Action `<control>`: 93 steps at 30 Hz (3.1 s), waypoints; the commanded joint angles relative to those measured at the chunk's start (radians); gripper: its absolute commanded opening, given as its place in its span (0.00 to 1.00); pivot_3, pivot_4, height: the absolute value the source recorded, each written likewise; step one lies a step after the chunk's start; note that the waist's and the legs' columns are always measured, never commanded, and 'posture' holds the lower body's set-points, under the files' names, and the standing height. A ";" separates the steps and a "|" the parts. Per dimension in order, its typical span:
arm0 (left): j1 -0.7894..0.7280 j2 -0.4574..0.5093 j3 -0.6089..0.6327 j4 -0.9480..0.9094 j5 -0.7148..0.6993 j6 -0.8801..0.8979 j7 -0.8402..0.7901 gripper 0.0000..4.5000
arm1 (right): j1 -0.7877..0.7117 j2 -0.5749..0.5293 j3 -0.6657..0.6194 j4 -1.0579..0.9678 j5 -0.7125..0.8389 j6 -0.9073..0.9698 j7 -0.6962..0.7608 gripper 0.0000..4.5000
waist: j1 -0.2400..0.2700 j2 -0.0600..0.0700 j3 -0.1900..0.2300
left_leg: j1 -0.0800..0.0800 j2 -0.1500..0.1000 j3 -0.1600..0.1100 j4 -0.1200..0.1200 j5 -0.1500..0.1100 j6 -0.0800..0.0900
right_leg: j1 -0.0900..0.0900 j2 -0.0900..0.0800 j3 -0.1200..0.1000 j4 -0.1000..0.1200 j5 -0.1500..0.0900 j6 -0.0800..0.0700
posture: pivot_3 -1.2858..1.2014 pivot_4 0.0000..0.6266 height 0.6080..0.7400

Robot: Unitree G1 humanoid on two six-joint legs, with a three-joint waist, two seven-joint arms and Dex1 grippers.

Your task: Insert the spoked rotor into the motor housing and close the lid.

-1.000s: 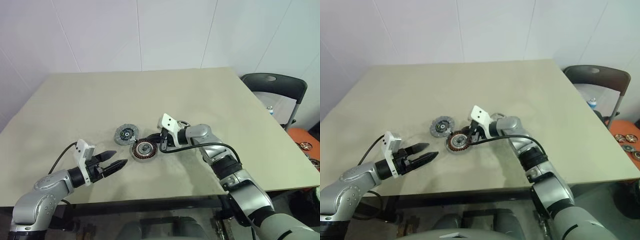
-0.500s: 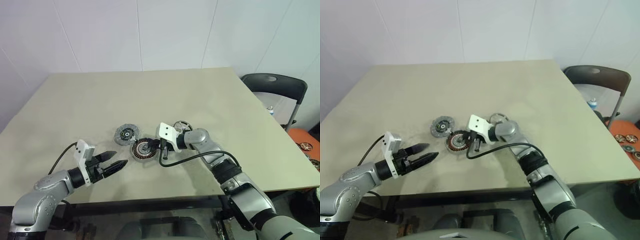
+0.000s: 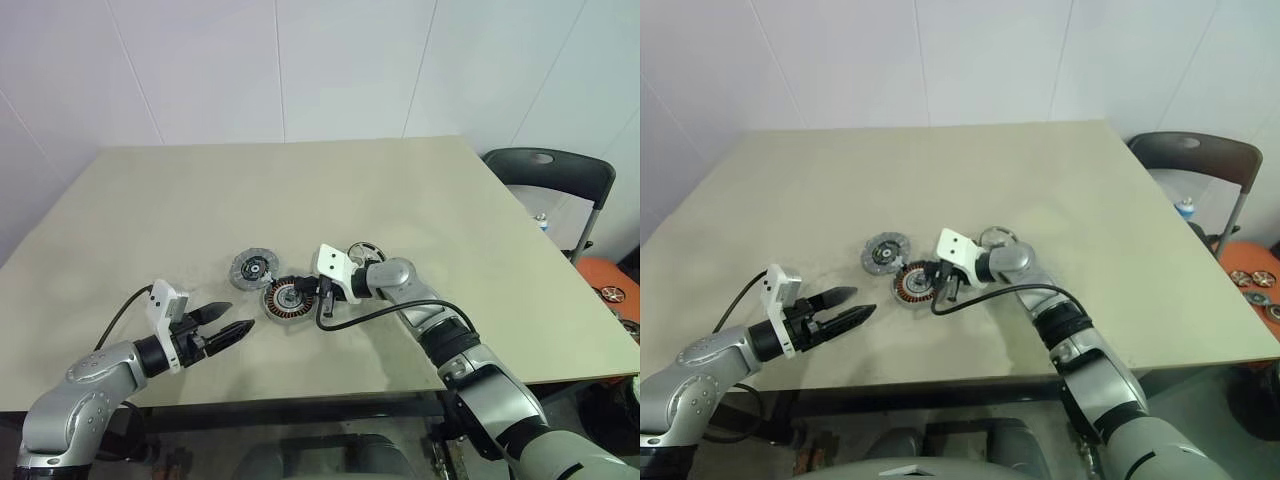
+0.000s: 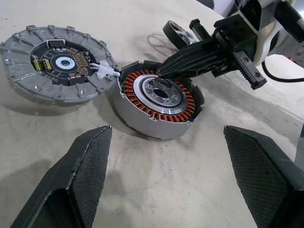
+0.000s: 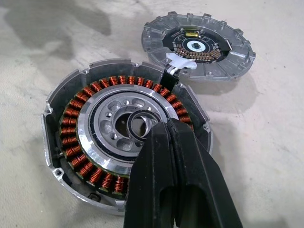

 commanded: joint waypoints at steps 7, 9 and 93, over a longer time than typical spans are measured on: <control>-0.021 0.008 0.033 0.000 -0.002 -0.023 0.002 0.89 | -0.006 0.013 0.023 -0.078 -0.004 0.015 0.040 0.01 | -0.002 0.000 0.000 | 0.000 0.000 0.000 0.000 0.000 0.000 | 0.000 0.000 0.000 0.000 0.000 0.000 | 0.52 0.00 1.00; -0.020 0.007 0.033 0.001 -0.001 -0.024 0.003 0.89 | -0.015 0.027 0.019 -0.079 0.002 0.031 0.037 0.01 | -0.001 0.000 0.000 | 0.000 0.000 0.000 0.000 0.000 0.000 | 0.000 0.000 0.000 0.000 0.000 0.000 | 0.52 0.00 1.00; 0.001 0.000 0.029 0.004 0.000 -0.030 0.024 0.89 | -0.035 0.012 0.001 -0.001 0.025 0.071 0.083 0.01 | -0.001 0.000 -0.001 | 0.014 0.000 0.000 -0.003 0.000 0.000 | 0.014 0.001 0.000 -0.002 -0.002 -0.004 | 0.52 0.00 1.00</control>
